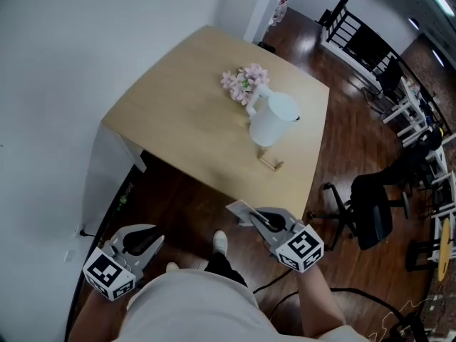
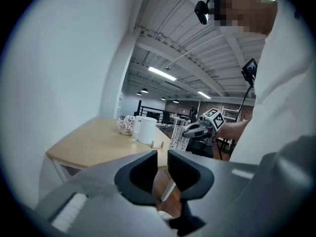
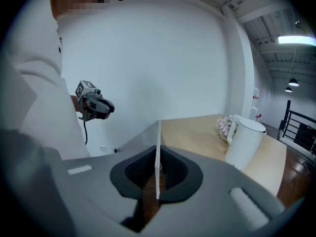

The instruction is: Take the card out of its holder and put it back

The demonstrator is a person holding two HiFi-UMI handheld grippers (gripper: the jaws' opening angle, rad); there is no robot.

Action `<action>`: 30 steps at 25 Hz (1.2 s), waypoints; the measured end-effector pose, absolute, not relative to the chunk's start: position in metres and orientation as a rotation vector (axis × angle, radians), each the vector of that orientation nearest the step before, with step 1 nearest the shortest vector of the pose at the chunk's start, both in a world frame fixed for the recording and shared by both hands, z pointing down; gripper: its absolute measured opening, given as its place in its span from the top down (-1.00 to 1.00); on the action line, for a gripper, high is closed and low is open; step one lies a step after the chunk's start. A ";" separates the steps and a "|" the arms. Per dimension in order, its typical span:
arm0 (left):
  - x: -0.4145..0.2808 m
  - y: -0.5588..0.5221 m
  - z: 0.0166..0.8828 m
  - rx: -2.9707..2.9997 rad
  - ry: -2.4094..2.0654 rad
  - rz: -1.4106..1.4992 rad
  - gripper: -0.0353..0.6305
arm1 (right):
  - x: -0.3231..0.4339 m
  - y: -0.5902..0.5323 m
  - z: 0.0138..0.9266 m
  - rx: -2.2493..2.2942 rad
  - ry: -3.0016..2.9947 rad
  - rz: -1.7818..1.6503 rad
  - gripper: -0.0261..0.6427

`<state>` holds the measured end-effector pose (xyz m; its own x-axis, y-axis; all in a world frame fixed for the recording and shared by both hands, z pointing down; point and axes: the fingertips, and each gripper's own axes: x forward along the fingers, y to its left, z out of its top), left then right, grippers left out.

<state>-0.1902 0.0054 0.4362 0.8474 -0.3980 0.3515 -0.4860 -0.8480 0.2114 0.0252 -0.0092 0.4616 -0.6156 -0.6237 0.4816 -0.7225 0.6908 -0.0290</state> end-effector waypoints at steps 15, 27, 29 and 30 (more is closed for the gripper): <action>-0.233 0.065 0.444 2.790 -0.568 0.421 0.68 | -0.039 0.092 0.445 1.081 -2.464 0.318 0.86; -0.202 0.052 0.446 2.795 -0.607 0.409 0.68 | 0.011 0.054 0.436 1.078 -2.475 0.250 0.86; -0.191 0.042 0.448 2.801 -0.632 0.426 0.68 | 0.031 0.035 0.439 1.088 -2.472 0.244 0.86; -0.184 0.037 0.448 2.800 -0.644 0.430 0.68 | 0.043 0.026 0.440 1.094 -2.469 0.241 0.86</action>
<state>-0.1838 0.0372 0.4475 0.8599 -0.3866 0.3334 -0.4560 -0.8753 0.1611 0.0427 0.0255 0.4397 -0.5982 -0.6641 0.4485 -0.7383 0.6743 0.0137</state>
